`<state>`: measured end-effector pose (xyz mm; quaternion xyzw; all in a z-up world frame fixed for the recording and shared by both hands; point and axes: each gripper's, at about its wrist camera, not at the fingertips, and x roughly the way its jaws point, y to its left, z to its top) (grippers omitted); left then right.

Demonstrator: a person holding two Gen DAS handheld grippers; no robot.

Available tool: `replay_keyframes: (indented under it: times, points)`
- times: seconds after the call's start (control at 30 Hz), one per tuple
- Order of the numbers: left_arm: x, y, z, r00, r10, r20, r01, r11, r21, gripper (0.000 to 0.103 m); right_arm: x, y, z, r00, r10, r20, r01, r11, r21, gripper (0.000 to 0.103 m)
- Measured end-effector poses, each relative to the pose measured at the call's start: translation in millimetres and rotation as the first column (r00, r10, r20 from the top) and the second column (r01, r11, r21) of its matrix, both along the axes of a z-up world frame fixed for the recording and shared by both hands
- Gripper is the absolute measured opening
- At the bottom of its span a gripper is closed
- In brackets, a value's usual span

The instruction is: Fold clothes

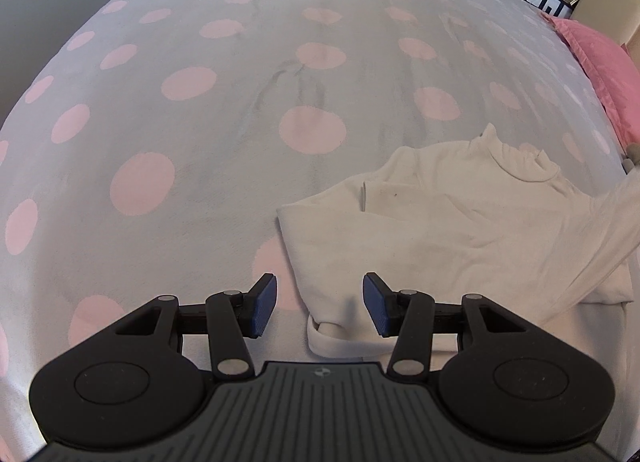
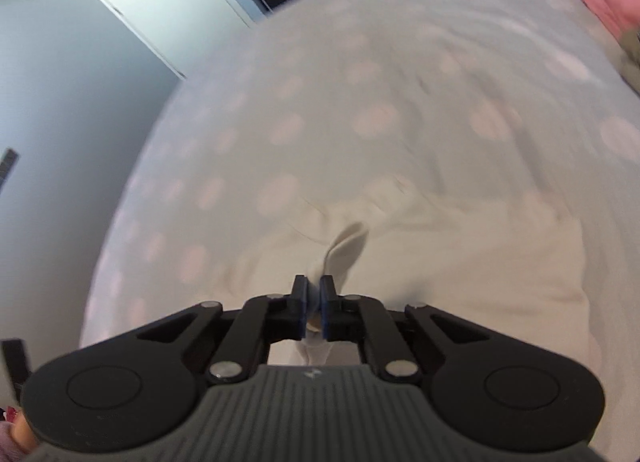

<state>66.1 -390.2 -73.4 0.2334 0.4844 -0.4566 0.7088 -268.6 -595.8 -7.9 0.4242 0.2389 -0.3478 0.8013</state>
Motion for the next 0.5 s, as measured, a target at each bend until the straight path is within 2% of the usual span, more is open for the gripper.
replay_keyframes:
  times: [0.13, 0.27, 0.37, 0.5]
  points:
    - [-4, 1, 1, 1.000, -0.019, 0.001, 0.019, 1.000, 0.001, 0.045, -4, 5, 44, 0.994, -0.017, 0.104, 0.024, 0.997, -0.069, 0.007]
    - [-5, 2, 2, 1.000, -0.027, 0.001, 0.027, 1.000, -0.004, 0.045, -27, 2, 72, 0.984, -0.064, 0.167, 0.083, 0.990, -0.111, 0.007]
    - [-6, 1, 1, 0.999, -0.033, 0.005, 0.033, 0.999, -0.005, 0.044, -55, -4, 82, 0.975, -0.119, 0.187, 0.143, 0.982, -0.121, 0.007]
    - [-13, -1, -5, 0.998, -0.061, 0.013, 0.061, 0.998, 0.013, 0.044, -86, -15, 74, 0.968, -0.191, 0.164, 0.210, 0.972, -0.104, 0.007]
